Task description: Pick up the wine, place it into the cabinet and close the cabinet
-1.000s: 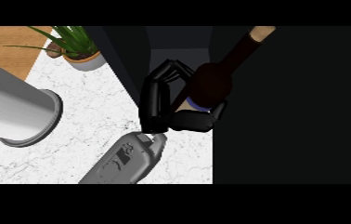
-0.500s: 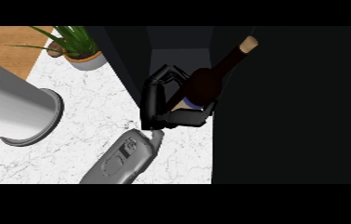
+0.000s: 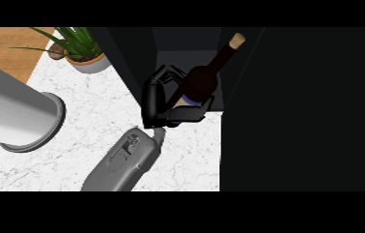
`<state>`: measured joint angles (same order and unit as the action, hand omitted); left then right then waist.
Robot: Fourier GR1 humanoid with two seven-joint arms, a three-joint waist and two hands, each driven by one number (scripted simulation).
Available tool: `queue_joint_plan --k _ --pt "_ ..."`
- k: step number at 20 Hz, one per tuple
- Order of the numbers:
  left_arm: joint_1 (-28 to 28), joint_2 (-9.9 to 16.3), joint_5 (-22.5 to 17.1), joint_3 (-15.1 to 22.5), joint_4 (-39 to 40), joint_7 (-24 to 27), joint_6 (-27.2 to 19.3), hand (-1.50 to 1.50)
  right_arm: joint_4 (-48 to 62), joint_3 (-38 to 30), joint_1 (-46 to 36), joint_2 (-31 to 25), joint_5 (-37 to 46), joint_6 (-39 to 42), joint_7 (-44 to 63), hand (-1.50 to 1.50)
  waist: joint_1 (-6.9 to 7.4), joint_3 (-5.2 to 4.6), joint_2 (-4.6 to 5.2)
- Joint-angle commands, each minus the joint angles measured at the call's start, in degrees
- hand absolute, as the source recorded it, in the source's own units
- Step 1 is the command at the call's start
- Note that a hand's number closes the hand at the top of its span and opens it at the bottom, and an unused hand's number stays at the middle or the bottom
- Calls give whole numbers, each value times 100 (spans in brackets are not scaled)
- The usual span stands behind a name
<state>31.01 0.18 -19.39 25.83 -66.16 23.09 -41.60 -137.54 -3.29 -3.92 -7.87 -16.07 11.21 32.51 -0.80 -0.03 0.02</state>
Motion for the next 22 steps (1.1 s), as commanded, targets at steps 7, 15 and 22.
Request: queue_joint_plan --k 7,15,22 --pt "560 107 -419 -790 1014 228 842 150 -1090 -39 450 62 -505 -125 480 -150 -41 1 -4" --pt "996 46 -290 -925 1454 -88 794 150 -768 -168 500 100 -658 42 132 -150 2 4 -8" --pt "1599 -17 -501 -1432 2675 516 1021 150 -884 -239 446 -16 -796 36 442 -150 -85 2 12"
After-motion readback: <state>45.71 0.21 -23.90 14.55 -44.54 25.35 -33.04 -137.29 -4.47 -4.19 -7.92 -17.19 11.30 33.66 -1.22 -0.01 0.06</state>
